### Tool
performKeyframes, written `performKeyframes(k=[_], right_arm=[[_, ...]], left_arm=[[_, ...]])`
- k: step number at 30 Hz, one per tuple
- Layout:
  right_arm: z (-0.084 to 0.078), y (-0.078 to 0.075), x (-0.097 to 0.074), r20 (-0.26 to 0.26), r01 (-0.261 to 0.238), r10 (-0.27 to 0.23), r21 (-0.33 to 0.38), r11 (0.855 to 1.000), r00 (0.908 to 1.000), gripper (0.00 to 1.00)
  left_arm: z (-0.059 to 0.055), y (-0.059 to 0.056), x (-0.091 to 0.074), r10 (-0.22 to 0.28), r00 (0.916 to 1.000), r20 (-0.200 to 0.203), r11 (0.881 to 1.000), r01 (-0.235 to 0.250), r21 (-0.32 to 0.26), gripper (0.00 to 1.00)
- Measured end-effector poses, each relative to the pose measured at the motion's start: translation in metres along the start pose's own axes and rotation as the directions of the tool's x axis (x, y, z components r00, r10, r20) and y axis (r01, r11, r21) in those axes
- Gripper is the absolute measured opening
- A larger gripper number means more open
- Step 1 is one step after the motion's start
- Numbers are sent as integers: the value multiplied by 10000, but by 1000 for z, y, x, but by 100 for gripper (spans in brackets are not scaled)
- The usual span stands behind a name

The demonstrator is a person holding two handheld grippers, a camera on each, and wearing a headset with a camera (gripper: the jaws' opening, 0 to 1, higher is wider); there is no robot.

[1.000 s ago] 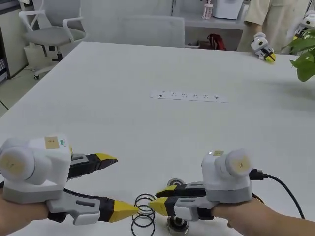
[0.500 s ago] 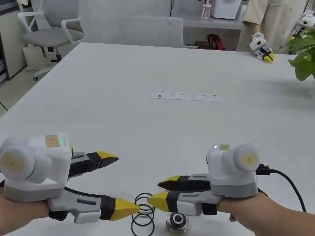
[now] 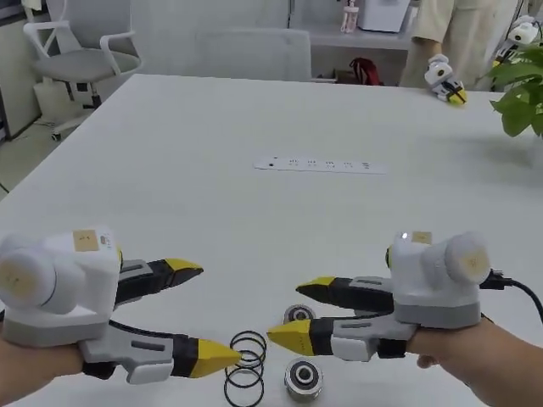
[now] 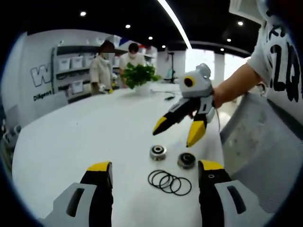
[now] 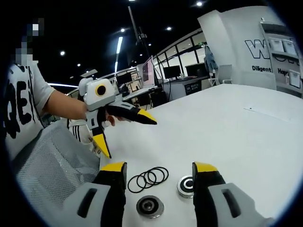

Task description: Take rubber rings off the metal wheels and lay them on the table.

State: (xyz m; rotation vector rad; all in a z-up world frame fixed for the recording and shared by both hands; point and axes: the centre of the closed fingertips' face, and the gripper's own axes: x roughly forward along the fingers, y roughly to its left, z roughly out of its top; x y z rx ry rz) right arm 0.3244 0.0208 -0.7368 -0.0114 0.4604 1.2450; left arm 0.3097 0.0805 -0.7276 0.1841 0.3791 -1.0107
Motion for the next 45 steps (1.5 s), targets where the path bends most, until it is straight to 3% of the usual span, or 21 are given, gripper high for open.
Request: performKeyframes(k=[13,21,33,45], right_arm=[[-7,0,-29,-262,182,-204,-786,9967,9994,62],[-15,-2,-42,-413,302,-340,-908,9954,9986,66],[-41,-6,-61,-989,614,-731,-1171,9912,9924,71],[-51,-10,-75,-1155,887,-1040,-1300,9875,9878,76]], left_arm=[[8,-6,-3,-50,10000,82,9997,48,223,78],[5,-9,-5,-83,10000,-7,9996,83,274,80],[0,-17,-6,-119,9999,-82,9994,122,320,83],[-1,-24,-8,-143,9998,-123,9988,149,470,85]])
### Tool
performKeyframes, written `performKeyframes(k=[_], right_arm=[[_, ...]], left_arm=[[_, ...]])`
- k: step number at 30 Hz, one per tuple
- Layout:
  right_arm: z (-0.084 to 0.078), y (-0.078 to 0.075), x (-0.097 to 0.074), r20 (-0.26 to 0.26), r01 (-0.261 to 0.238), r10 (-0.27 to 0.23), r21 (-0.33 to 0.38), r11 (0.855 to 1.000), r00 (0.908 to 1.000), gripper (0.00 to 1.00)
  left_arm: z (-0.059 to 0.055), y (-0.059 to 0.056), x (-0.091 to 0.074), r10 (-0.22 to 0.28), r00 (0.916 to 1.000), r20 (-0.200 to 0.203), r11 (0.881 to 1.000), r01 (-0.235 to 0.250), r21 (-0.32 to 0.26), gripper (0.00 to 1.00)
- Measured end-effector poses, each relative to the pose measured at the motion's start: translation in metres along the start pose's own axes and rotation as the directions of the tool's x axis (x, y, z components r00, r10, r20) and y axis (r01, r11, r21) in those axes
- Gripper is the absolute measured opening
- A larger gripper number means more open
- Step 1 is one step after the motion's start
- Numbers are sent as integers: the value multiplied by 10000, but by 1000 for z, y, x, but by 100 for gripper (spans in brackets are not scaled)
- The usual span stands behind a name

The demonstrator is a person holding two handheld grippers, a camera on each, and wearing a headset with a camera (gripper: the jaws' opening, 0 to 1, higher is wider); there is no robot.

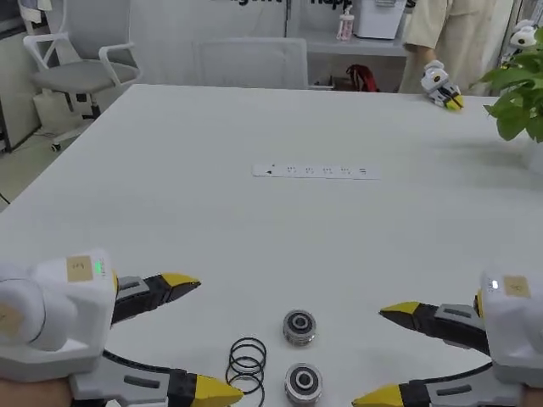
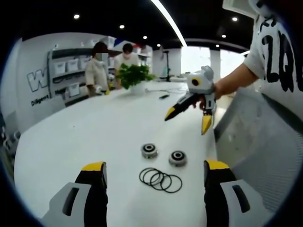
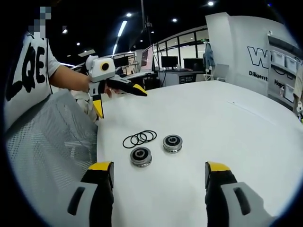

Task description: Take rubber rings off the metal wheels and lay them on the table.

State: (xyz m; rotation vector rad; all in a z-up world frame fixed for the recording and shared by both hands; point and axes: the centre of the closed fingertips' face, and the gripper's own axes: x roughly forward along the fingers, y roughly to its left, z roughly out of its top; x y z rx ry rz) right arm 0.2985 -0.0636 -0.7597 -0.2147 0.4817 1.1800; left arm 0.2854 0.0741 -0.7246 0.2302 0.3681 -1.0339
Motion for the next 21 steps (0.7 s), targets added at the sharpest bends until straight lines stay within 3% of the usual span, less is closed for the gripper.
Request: performKeyframes(k=[12,21], right_arm=[[-5,3,-2,-151,-34,32,-92,10000,9999,77],[-1,-1,-5,16,96,-96,-36,9999,10000,77]], left_arm=[[-3,-1,-4,77,9999,-82,9999,-76,79,86],[-2,1,-2,140,9999,-81,9998,-139,110,86]])
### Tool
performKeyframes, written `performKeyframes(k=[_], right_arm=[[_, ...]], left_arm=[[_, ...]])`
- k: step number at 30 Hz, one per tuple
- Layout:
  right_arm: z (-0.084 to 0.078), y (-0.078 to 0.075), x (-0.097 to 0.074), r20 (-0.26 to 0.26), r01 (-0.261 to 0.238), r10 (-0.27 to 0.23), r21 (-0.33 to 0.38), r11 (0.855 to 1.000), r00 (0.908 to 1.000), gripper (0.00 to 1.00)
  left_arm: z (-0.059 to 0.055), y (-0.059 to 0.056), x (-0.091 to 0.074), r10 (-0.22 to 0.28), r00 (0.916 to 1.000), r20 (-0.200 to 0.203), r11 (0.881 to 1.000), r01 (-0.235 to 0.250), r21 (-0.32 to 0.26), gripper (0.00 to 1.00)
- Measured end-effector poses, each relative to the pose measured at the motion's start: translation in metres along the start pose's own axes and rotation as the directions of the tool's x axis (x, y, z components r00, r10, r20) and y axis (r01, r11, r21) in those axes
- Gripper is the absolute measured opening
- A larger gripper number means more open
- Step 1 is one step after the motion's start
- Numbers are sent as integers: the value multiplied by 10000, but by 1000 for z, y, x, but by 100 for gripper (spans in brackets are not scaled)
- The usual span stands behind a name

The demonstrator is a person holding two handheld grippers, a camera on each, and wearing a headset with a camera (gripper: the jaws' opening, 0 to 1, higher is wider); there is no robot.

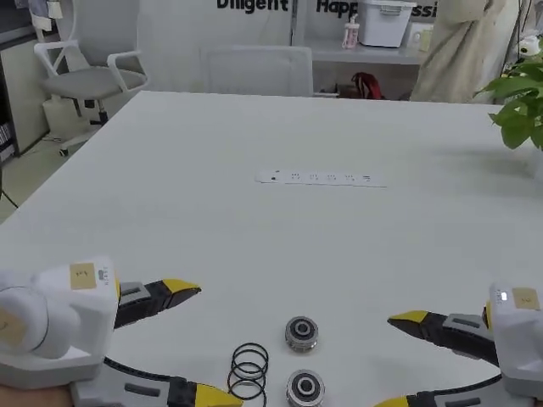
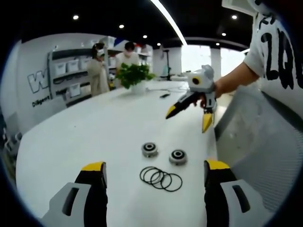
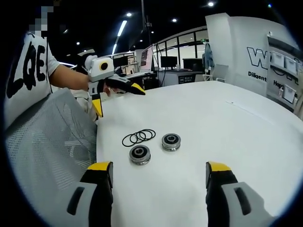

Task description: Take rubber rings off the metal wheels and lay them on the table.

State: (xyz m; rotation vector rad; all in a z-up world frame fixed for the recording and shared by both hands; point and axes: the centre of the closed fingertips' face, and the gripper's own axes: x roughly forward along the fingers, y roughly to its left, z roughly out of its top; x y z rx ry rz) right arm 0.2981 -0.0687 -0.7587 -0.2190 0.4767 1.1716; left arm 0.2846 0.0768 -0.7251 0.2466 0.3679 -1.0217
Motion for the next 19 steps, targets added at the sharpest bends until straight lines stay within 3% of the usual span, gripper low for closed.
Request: performKeyframes(k=[19], right_arm=[[-2,0,-4,-22,90,-90,25,10000,10000,77]], left_arm=[[1,6,-4,169,9999,25,9998,-170,99,86]])
